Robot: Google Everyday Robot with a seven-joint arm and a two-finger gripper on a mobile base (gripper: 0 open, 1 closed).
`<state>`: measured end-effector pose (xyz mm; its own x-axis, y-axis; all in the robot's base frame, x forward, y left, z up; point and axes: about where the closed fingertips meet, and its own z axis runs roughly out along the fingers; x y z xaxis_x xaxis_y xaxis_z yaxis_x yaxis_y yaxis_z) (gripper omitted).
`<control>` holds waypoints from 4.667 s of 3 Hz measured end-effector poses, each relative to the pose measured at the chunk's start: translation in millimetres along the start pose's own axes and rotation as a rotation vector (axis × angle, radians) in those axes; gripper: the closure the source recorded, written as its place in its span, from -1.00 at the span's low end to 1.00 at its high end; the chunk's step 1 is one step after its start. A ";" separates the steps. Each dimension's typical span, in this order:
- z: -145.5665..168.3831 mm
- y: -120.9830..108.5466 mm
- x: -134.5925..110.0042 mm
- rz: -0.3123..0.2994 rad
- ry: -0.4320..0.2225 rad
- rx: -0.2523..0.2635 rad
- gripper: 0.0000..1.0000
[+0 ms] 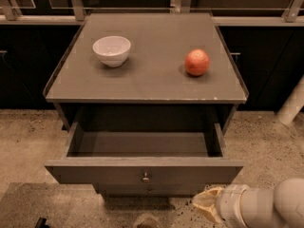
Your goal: Close top drawer
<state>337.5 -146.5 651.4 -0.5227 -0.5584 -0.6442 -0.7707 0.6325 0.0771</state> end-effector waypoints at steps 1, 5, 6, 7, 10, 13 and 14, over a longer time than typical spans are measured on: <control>46.0 -24.2 11.4 0.048 -0.021 0.017 1.00; 80.8 -101.8 -31.7 -0.034 0.042 0.118 1.00; 83.6 -92.4 -34.3 -0.051 0.025 0.079 1.00; 93.7 -86.4 -61.9 -0.024 -0.112 -0.012 1.00; 82.6 -113.4 -88.8 0.004 -0.360 -0.049 1.00; 75.8 -179.1 -98.0 0.094 -0.566 -0.027 1.00; 75.4 -178.2 -97.5 0.094 -0.566 -0.026 1.00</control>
Offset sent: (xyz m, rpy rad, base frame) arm 0.1526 0.0030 -0.0544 -0.0781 -0.1055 -0.0287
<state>553.3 -164.2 643.1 -0.3186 -0.1216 -0.9401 -0.7430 0.6479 0.1679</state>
